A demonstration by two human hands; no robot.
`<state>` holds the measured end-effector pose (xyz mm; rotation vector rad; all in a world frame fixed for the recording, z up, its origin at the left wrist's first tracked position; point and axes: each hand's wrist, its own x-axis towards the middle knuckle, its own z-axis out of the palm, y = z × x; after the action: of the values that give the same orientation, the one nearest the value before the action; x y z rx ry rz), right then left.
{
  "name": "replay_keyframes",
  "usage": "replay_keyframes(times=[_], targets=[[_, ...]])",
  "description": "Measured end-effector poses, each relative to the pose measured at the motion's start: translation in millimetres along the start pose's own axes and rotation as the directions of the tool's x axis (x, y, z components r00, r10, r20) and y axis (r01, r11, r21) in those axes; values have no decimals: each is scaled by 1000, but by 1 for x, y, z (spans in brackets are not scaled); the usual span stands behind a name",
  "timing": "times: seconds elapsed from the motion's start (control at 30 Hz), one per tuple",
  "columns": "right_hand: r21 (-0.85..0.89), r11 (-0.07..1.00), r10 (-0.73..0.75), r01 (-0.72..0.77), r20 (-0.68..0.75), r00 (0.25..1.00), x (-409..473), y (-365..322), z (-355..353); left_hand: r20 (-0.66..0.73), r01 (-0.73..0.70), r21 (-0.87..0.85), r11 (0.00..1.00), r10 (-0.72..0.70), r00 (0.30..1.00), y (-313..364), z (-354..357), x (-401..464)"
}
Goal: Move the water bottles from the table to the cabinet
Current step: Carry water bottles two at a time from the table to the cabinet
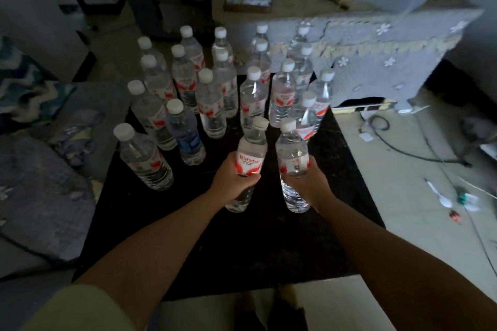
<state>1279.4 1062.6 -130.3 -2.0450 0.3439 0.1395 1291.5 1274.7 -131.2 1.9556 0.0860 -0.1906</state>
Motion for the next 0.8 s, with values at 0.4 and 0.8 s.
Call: replay_keyframes(times=[0.4, 0.8], targets=[[78, 990, 140, -118, -425, 895, -74, 43, -136, 355, -279, 1, 960, 260, 898, 91, 118, -9], [223, 962, 271, -156, -739, 617, -185, 136, -311, 596, -492, 4, 871, 393, 701, 210, 311, -74]])
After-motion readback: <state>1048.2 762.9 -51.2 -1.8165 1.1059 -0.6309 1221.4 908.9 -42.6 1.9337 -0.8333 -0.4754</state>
